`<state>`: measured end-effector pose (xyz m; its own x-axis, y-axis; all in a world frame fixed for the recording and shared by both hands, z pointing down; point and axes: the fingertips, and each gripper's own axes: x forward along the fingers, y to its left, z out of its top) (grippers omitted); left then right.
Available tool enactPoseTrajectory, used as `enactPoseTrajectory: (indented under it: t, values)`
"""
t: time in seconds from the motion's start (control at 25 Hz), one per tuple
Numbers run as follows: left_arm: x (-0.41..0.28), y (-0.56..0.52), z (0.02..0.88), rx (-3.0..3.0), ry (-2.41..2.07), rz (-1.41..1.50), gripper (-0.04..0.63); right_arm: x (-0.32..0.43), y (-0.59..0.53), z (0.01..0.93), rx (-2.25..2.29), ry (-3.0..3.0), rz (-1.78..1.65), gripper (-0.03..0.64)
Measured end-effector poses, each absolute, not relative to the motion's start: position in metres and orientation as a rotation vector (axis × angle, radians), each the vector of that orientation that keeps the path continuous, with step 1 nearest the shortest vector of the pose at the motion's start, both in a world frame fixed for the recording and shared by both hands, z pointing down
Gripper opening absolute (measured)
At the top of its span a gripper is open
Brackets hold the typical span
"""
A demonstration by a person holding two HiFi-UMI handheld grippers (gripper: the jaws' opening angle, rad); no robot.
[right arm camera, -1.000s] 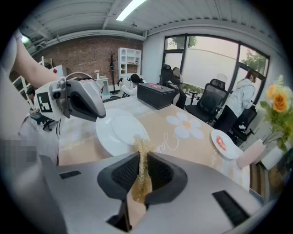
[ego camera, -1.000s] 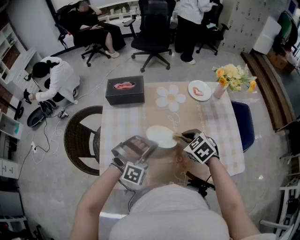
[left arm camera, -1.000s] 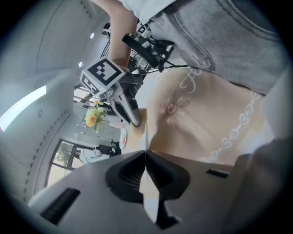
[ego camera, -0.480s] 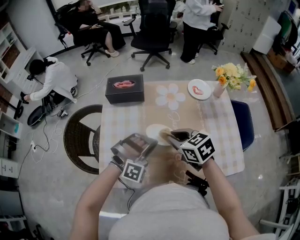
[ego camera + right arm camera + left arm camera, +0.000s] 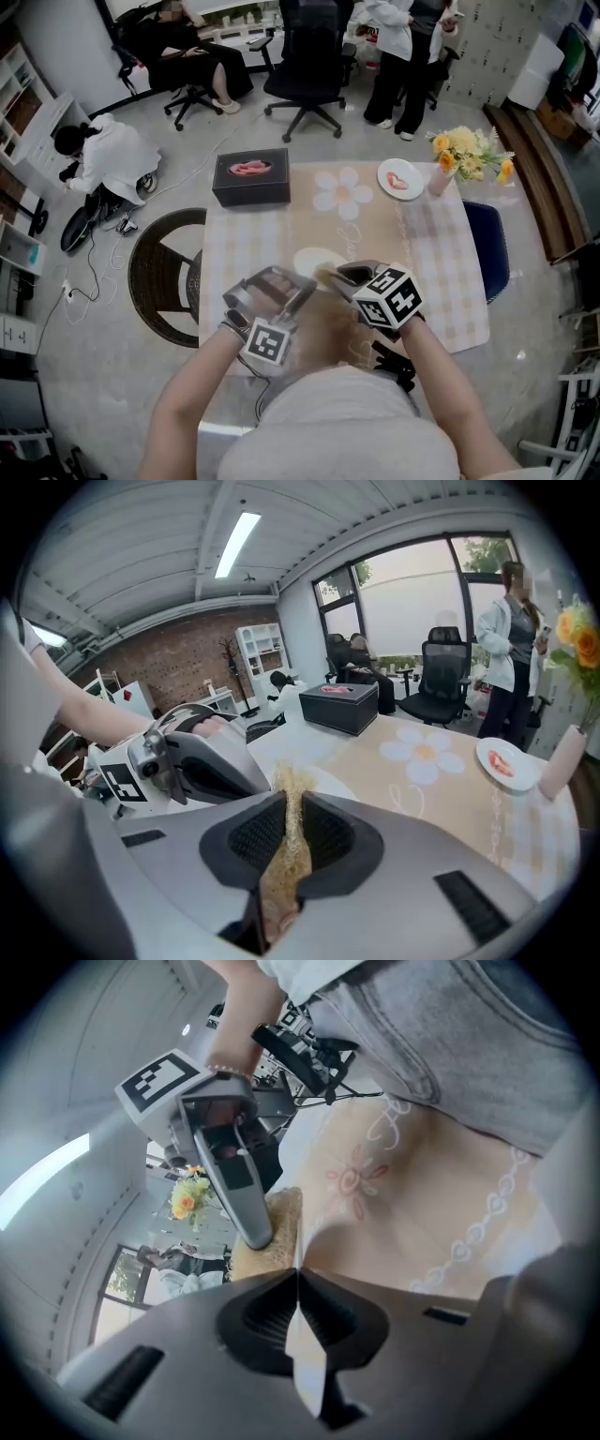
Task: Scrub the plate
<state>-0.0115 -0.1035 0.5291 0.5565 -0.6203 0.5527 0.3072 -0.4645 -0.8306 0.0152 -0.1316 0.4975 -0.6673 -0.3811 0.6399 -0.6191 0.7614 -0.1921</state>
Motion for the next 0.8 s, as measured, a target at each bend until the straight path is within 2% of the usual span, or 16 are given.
enactPoseTrajectory:
  t: [0.8]
  values:
    - [-0.015, -0.098, 0.536, -1.719, 0.212, -1.128, 0.017, 0.052, -0.154, 0.532, 0.817, -2.213, 0.508, 0.049]
